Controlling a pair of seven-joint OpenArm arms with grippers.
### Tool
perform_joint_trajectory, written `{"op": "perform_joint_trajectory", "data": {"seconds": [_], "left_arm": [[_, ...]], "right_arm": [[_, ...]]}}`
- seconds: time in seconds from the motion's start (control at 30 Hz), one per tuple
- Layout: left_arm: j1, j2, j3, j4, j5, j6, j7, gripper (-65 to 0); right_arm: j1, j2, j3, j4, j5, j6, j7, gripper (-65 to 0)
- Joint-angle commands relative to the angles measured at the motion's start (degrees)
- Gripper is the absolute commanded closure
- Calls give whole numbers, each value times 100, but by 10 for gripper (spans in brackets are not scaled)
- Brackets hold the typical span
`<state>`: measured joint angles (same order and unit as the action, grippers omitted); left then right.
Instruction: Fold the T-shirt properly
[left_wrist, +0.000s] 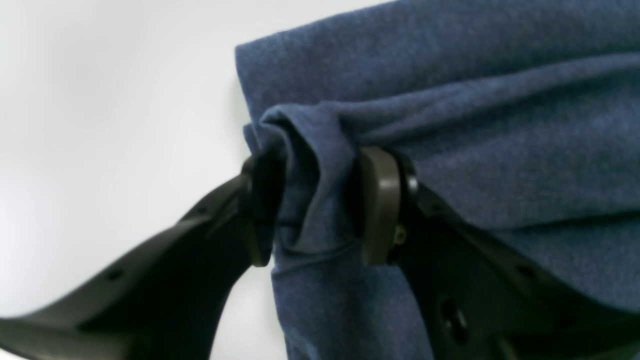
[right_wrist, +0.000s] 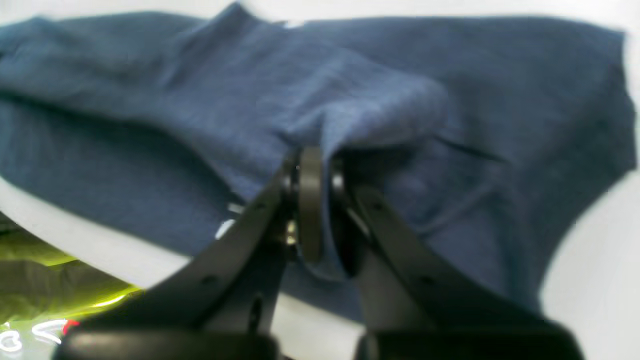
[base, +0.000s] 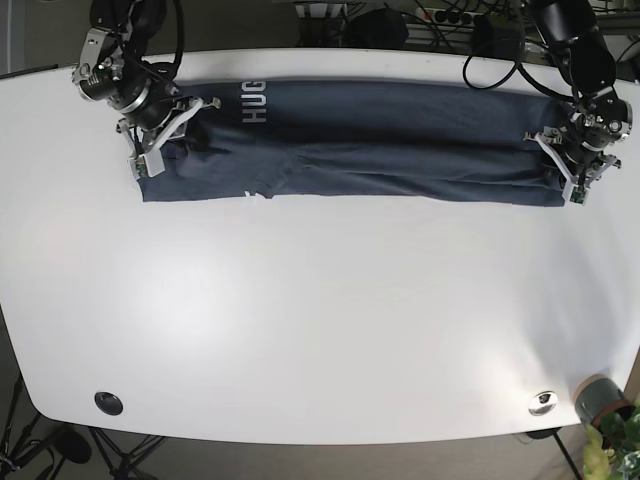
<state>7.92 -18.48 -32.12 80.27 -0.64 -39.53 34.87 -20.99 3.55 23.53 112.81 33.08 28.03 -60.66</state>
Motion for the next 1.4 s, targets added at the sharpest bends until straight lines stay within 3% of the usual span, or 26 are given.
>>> {"op": "perform_joint_trajectory", "data": {"seconds": [0.0,0.13,0.2,0.4,0.53,0.77,0.93,1.0,1.13,1.37], "left_arm": [[21,-99,16,4,104,-47,174,-244],[21,-178,16,4,104,-47,183,-244],[21,-196,16,4,104,-47,183,-244],[12,-196,16,4,104,-47,192,-244],[12,-196,7,4,78,-47,192,-244],[-93,-170,-19,188,34,-47,192,-244],[-225,-64,-28,813,34,-47,394,-244],[-234,-38,-28,1155,34,-47,596,-244],[-234,-11,-19,1753,34,-47,878,-244],[56,226,-10,1964,104,-47,965,-244]], "right_arm": [[3,36,104,108,81,6,93,0],[-59,45,183,-95,81,-3,93,-3],[-68,54,192,-332,81,-12,93,-36],[-173,18,456,-578,107,6,102,-311],[-243,18,509,-297,213,6,102,-420],[-243,54,456,72,670,14,102,-390],[-76,71,262,37,679,14,102,-373],[-33,221,-19,28,512,14,102,-373],[91,238,-599,28,-25,6,102,-371],[91,18,-872,11,-1299,6,427,-371]]}}
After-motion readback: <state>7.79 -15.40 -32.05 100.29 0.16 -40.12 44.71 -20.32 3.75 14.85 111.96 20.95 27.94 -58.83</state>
